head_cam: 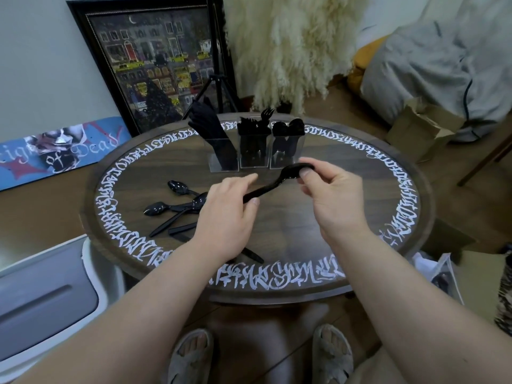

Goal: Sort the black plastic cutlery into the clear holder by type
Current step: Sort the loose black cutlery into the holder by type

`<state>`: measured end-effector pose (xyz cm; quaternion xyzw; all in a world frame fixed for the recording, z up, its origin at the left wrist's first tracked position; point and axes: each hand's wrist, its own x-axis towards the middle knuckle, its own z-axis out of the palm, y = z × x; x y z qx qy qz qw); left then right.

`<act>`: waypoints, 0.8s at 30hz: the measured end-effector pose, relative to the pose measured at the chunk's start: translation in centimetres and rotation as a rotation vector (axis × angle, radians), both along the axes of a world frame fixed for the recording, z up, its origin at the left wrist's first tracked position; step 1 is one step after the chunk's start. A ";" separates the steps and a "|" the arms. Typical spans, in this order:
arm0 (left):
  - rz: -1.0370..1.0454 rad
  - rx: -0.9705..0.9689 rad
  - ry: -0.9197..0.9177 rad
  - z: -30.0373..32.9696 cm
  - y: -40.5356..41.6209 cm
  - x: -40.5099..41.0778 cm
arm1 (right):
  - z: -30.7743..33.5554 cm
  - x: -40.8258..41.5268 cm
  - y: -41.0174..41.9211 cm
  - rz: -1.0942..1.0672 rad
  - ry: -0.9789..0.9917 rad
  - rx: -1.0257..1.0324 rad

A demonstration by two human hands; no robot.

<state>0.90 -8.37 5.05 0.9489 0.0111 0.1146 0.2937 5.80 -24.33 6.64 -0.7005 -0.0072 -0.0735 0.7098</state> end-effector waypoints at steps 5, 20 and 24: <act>0.004 0.141 -0.089 2.1 0.7 2.9 | 2.5 2.9 -1.3 -0.112 -0.186 -0.084; -0.025 0.476 0.043 1.7 2.5 12.6 | 5.1 15.8 0.7 -0.192 -0.669 -0.770; -0.055 0.469 0.037 0.9 2.8 13.0 | 3.3 17.0 1.6 -0.080 -0.648 -0.885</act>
